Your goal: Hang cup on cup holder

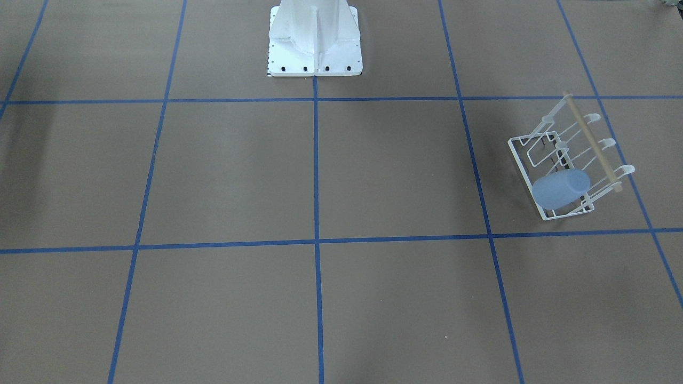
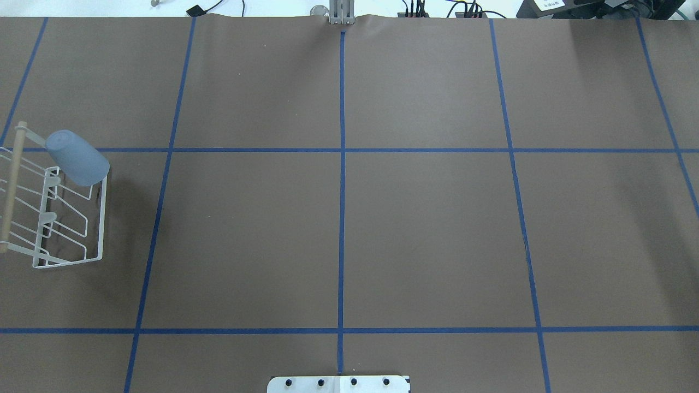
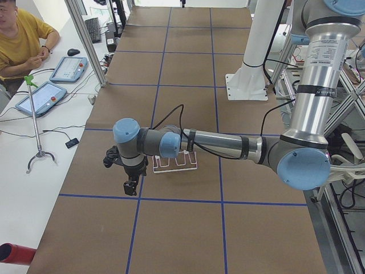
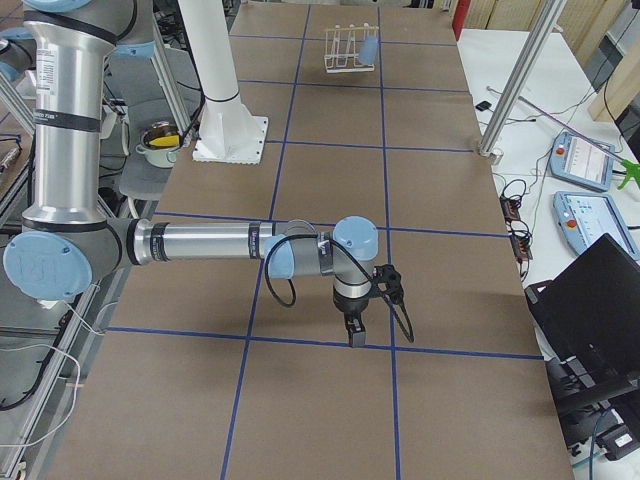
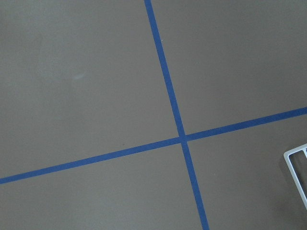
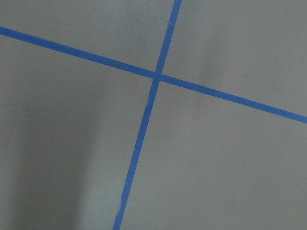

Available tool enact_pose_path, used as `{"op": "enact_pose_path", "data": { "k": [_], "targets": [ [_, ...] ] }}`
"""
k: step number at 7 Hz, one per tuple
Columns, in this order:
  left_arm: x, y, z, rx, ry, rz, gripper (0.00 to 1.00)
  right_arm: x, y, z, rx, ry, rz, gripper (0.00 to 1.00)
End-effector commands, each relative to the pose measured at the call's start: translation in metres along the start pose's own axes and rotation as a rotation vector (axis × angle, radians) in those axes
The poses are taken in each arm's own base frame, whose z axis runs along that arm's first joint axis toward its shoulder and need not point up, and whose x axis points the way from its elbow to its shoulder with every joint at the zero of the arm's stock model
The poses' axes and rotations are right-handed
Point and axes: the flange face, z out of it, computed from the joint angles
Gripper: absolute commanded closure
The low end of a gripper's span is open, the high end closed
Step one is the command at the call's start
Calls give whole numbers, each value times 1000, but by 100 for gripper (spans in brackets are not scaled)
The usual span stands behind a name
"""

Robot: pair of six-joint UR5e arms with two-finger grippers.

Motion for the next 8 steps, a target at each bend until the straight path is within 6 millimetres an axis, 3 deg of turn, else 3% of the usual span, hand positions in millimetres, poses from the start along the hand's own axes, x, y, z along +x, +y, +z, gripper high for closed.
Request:
{"op": "enact_pose_path", "data": {
  "k": [1, 3, 8],
  "targets": [
    [-3, 13, 9, -6, 29, -4, 1, 5, 4, -1, 1, 4, 14, 0],
    [2, 54, 29, 59, 199, 31, 1, 5, 7, 3, -6, -14, 20, 0],
    [3, 60, 28, 72, 198, 43, 1, 9, 12, 15, -25, -64, 40, 0]
  ]
}}
